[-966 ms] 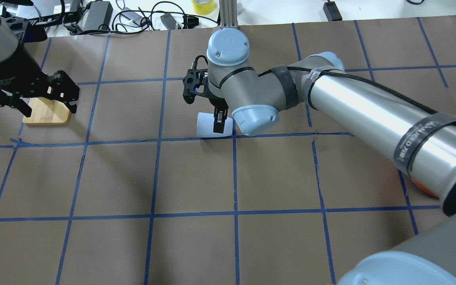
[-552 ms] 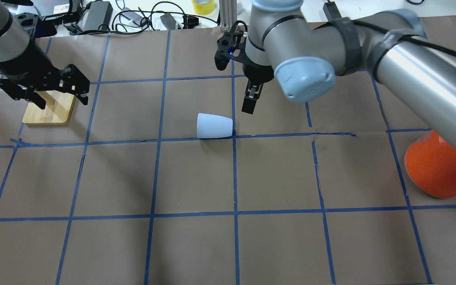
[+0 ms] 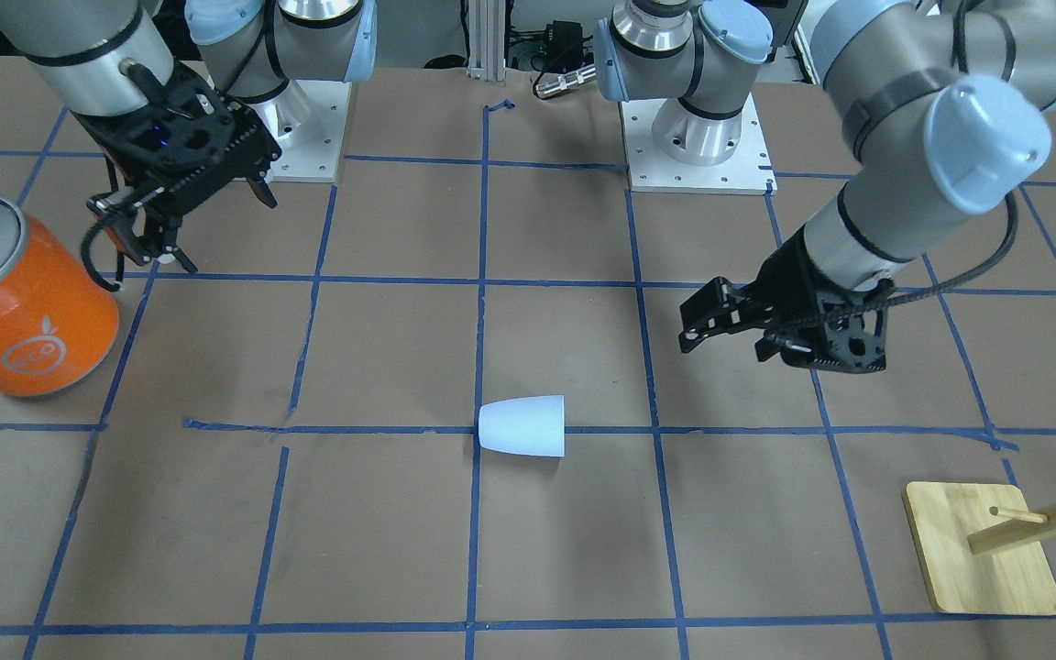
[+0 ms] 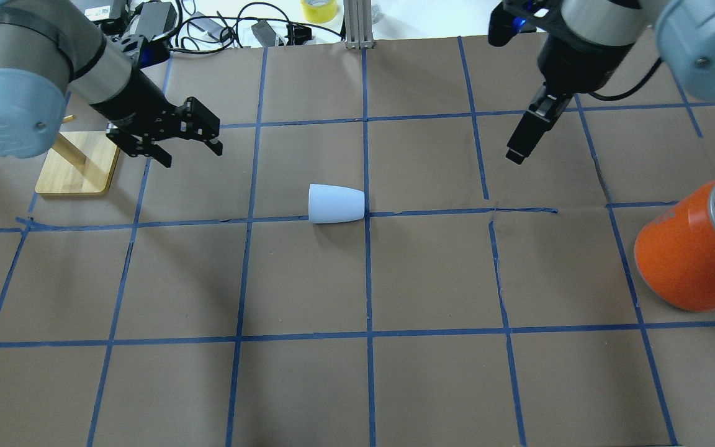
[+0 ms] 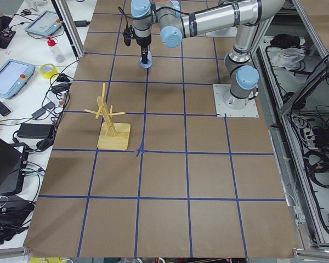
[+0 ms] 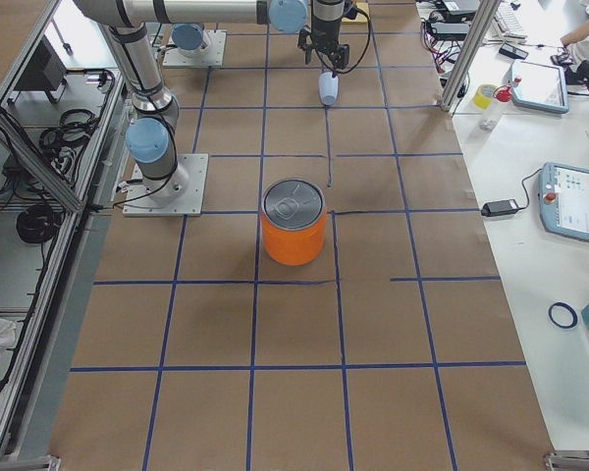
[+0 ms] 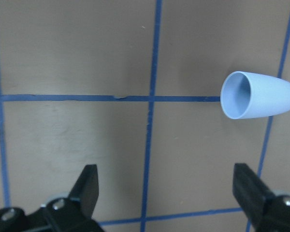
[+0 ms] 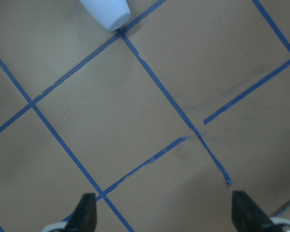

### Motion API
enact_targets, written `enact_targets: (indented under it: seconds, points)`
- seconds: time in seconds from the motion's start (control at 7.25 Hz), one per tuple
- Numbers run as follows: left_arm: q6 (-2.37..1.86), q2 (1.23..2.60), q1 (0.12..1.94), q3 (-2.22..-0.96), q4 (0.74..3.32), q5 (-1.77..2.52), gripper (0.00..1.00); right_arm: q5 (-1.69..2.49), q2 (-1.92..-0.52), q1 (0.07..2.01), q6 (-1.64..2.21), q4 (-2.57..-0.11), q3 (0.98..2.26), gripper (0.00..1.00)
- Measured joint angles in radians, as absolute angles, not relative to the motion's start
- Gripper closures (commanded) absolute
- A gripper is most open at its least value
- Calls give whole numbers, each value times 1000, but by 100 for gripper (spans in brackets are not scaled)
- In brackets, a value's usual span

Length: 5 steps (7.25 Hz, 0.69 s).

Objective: Flip cup
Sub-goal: 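Reach the left gripper to the cup lying on its side and grasp it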

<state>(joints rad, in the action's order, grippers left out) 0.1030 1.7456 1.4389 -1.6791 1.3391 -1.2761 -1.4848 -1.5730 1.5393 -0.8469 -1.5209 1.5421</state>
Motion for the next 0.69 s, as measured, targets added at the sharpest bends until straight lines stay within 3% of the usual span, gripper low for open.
enact_targets:
  seconds: [0.69]
  points:
    - [23,1948,1573,-1756,998,-1132,0,-1530,-1603,1534,-398,-1591,1533,0]
